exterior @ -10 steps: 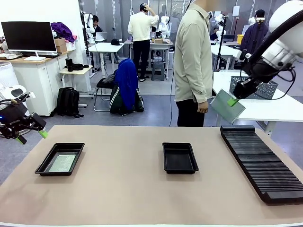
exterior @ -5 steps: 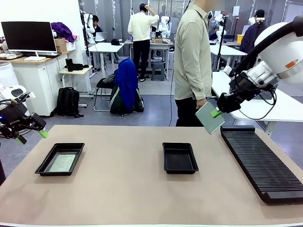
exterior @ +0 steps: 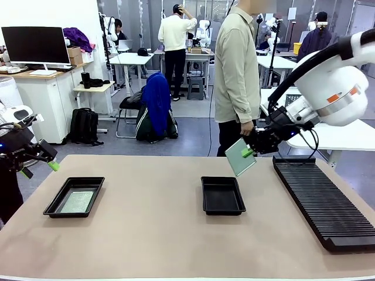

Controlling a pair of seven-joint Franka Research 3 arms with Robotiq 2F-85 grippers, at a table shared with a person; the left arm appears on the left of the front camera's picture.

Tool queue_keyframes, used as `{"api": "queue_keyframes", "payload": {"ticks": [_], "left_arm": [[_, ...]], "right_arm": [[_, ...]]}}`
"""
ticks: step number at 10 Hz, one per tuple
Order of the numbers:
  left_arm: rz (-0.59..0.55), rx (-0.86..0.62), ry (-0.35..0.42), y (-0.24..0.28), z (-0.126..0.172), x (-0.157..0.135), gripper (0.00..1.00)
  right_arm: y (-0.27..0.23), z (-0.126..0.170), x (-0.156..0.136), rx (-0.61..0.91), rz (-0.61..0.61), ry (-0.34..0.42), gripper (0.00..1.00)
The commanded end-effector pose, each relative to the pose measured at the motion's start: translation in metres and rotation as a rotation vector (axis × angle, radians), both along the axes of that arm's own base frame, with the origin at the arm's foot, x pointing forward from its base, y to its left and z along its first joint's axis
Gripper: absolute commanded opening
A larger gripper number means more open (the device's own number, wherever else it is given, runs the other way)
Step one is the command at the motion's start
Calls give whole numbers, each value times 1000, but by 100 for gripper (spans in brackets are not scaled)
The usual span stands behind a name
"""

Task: Inspect and transfer BCBs to ESD trays.
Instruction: Pick up the Blank PCB from the PCB Rack and place it in the right ESD tray.

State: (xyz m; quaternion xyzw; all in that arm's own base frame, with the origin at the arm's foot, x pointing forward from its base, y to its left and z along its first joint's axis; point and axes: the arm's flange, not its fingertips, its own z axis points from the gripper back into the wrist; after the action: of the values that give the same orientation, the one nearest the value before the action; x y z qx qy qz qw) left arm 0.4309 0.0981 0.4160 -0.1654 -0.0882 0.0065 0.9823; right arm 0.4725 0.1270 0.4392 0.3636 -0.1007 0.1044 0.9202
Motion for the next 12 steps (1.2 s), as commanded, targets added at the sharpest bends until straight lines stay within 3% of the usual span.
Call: {"api": "queue_keyframes", "payload": {"ticks": [1, 5, 12], "left_arm": [[3, -2, -9, 1, -1, 1, 100], [3, -2, -9, 1, -1, 1, 100], [3, -2, -9, 1, -1, 1, 100]], "right_arm": [[18, -16, -1, 41, -78, 37, 2], [38, -50, -2, 96, -153, 130, 2], [49, -106, 7, 142, -198, 196, 2]]}}
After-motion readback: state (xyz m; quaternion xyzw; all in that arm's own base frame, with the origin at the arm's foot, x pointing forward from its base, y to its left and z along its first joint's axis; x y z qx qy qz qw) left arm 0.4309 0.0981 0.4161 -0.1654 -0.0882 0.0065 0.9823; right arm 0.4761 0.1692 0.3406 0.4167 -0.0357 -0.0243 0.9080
